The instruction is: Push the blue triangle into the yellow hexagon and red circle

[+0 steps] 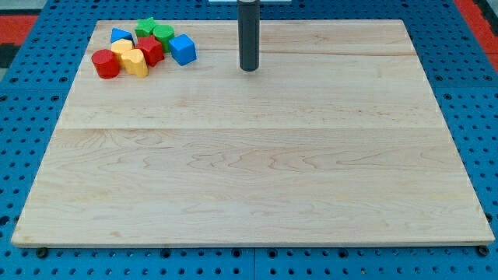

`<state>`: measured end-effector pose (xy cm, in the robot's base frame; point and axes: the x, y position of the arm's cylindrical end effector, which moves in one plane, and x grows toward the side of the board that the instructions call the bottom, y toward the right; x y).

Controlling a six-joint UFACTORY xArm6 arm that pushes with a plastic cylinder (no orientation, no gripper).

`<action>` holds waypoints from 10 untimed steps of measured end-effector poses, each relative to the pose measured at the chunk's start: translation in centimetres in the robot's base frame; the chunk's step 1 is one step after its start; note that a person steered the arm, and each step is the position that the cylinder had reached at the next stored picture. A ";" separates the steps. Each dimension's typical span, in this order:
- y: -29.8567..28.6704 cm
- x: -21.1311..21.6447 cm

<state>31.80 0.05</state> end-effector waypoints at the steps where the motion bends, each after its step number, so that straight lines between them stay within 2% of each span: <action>1: 0.0 4.7; 2: -8.0 9.9; 3: -19.6 12.2; 4: -27.6 8.3; 5: -30.6 4.0; 6: -30.5 1.4; 7: -27.6 -5.3; 8: -22.9 -9.0; 9: -19.5 -9.4; 10: -18.9 -8.4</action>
<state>23.44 -18.87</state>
